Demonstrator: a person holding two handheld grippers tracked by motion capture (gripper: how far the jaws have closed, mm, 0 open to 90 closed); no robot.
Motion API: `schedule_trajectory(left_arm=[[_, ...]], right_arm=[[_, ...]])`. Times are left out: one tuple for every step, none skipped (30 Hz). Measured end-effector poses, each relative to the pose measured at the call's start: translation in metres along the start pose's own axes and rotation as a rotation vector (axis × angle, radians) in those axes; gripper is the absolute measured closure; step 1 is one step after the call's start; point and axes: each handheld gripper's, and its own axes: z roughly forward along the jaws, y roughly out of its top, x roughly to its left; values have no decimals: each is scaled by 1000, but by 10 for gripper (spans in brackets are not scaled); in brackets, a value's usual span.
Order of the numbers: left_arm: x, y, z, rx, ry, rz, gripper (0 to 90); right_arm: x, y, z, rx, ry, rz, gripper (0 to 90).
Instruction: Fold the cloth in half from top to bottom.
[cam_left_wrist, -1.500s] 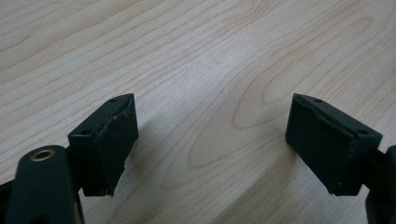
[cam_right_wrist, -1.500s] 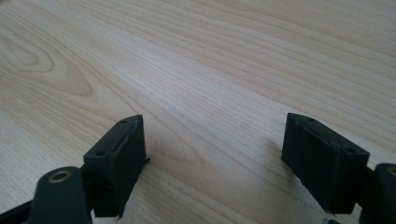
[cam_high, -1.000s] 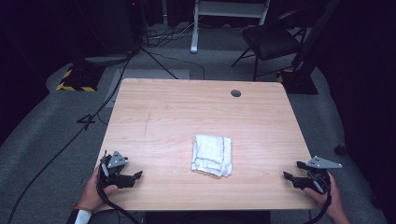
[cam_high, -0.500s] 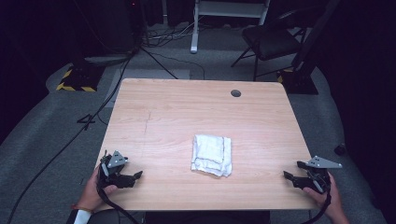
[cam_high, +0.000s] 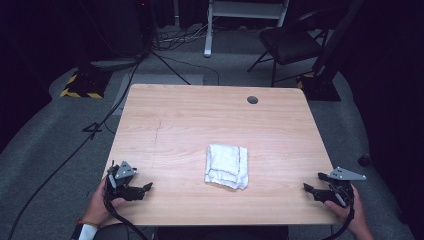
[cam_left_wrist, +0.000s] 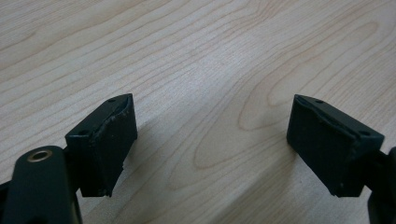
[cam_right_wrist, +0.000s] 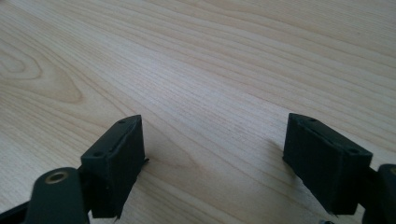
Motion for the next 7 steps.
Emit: schedule_trajectory(left_arm=[[0, 0, 0, 0, 0, 0, 164], [0, 0, 0, -1, 0, 0, 164], [0, 0, 0, 0, -1, -5, 164], [0, 0, 0, 0, 1, -5, 164], [0, 0, 1, 0, 1, -5, 164], [0, 0, 1, 0, 1, -6, 164], [0, 0, 1, 0, 2, -6, 164]], right_arm=[[0, 0, 0, 0, 1, 0, 207], [0, 0, 0, 0, 1, -1, 207], [0, 0, 0, 0, 1, -1, 208], [0, 0, 0, 0, 1, -1, 207], [0, 0, 0, 0, 1, -1, 208], [0, 0, 0, 0, 1, -1, 208], [0, 0, 0, 0, 2, -1, 207]])
